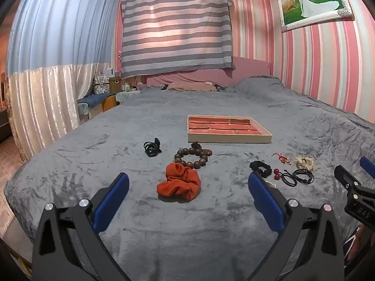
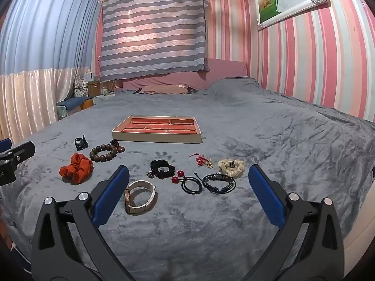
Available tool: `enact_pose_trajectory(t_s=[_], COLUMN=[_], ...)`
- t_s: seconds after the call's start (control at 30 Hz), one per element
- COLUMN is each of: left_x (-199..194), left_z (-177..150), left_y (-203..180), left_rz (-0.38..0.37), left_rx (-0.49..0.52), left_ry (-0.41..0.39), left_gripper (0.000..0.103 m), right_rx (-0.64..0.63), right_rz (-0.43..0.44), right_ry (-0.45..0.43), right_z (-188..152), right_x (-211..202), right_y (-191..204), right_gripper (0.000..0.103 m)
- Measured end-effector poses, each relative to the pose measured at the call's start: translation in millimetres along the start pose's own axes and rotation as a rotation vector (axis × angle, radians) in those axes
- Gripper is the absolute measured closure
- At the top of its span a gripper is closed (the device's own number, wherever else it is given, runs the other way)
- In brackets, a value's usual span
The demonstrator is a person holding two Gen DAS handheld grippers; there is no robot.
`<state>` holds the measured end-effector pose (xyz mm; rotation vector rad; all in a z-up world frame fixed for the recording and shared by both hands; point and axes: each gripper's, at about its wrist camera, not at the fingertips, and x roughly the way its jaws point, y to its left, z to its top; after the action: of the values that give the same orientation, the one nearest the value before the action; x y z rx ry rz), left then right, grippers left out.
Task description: Organize jewelry
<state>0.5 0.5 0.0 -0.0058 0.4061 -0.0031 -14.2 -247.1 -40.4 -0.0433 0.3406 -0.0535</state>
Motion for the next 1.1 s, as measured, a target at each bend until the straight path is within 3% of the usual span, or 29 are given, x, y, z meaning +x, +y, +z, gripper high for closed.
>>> enact_pose_trajectory(t_s=[1.1], left_x=[3.3], left_z=[0.2], left_y=[1.0], left_rz=[0.004], left_rx=[0.008], left_ry=[-0.006], left_gripper=[0.004], right_rx=[-0.009], right_rz=[-0.026], right_ry=[-0.001], right_z=[-1.4], right_x=[4.8], right_y=[-4.2], right_gripper=[0.004])
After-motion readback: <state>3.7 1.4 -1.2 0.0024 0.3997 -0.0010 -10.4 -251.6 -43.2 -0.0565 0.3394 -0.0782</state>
